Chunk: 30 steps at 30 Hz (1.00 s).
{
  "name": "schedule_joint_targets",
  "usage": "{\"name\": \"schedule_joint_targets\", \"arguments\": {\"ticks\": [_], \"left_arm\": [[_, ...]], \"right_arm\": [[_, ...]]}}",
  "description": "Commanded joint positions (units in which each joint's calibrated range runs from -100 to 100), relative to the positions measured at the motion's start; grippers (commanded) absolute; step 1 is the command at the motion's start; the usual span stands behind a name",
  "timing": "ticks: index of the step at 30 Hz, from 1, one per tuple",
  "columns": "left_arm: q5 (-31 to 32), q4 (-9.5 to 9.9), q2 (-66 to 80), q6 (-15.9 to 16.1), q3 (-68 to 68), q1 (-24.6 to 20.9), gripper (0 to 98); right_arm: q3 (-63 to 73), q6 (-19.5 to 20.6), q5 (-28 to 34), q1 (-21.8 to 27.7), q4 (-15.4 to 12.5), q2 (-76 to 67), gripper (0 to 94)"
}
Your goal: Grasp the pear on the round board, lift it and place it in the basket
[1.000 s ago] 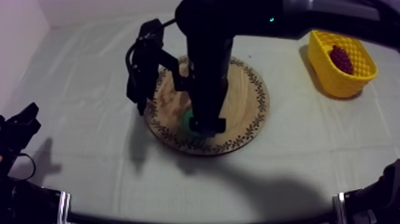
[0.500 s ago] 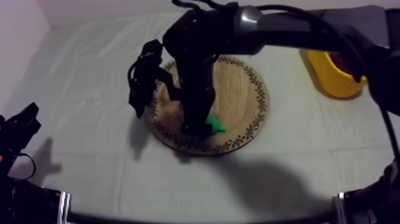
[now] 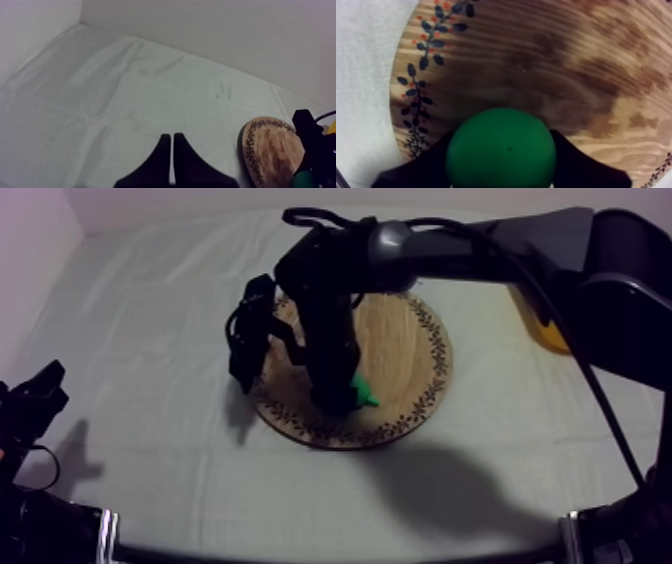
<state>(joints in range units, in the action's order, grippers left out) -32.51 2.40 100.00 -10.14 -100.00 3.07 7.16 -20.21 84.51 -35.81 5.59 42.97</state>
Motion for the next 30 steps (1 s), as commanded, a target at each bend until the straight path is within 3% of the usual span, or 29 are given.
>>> {"name": "schedule_joint_targets", "arguments": {"ticks": [1, 9, 18, 24, 30], "left_arm": [[0.01, 0.02, 0.00, 0.01, 0.00, 0.01, 0.1], [0.01, 0.02, 0.00, 0.01, 0.00, 0.01, 0.1], [0.01, 0.02, 0.00, 0.01, 0.00, 0.01, 0.1], [0.01, 0.02, 0.00, 0.01, 0.00, 0.01, 0.1], [0.01, 0.02, 0.00, 0.01, 0.00, 0.01, 0.1]], "right_arm": [[-0.30, -0.48, 0.01, -0.02, -0.20, -0.08, 34.3], [-0.99, -0.72, -0.01, 1.52, 0.86, -7.65, 31.6], [3.11, -0.92, -1.30, 9.28, 4.49, -23.63, 33.2], [6.06, 2.08, -3.15, 16.20, 6.33, -29.28, 33.9], [8.05, 7.86, -5.41, 23.35, 8.52, -31.77, 34.6]]}}
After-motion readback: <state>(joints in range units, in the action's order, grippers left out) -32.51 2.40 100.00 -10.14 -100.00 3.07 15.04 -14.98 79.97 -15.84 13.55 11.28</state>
